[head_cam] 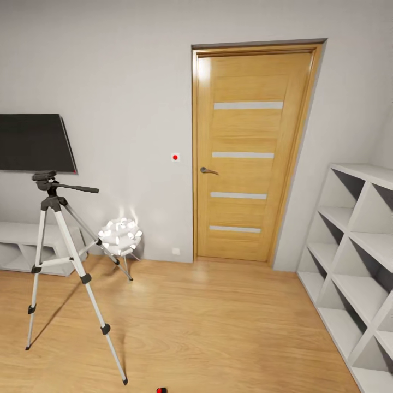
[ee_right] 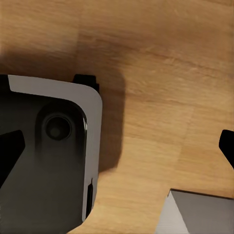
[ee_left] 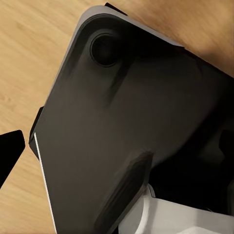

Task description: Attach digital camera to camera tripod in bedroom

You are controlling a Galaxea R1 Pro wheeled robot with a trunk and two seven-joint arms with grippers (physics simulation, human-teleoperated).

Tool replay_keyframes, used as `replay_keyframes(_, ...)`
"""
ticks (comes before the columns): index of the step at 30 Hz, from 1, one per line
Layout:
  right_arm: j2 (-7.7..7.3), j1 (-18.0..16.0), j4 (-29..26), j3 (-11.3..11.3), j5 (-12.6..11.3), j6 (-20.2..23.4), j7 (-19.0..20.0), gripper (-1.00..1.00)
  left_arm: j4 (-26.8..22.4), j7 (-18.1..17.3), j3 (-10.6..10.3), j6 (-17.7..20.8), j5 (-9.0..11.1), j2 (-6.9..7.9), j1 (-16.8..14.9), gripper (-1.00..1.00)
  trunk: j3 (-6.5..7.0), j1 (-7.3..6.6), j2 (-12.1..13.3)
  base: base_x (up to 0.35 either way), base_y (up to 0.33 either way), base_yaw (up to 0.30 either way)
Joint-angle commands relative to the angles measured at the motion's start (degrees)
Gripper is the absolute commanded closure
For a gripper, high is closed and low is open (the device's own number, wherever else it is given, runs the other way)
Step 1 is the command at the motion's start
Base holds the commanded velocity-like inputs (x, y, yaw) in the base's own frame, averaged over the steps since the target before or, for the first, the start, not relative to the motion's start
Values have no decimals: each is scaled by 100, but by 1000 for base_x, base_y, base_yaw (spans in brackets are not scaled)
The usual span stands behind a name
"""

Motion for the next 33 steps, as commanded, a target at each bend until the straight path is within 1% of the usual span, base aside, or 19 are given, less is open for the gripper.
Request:
replay_keyframes(1, -1, -9, 18, 4, 44, -27, 10, -100, -11, 0, 10, -8, 17, -1, 4, -100, -6, 1, -4, 0, -12, 0)
replay_keyframes(15, -1, -9, 18, 4, 44, -20, 10, -100, -11, 0, 3, -8, 17, -1, 4, -100, -6, 1, -4, 0, -179, 0)
replay_keyframes(30, 1, -9, 18, 4, 44, -12, 10, -100, -11, 0, 4, -8, 17, -1, 4, -100, -6, 1, -4, 0, -25, 0)
replay_keyframes(33, 0, -9, 18, 4, 44, -18, 11, -100, -11, 0, 7, -8, 17, -1, 4, -100, -6, 1, -4, 0, -1, 126)
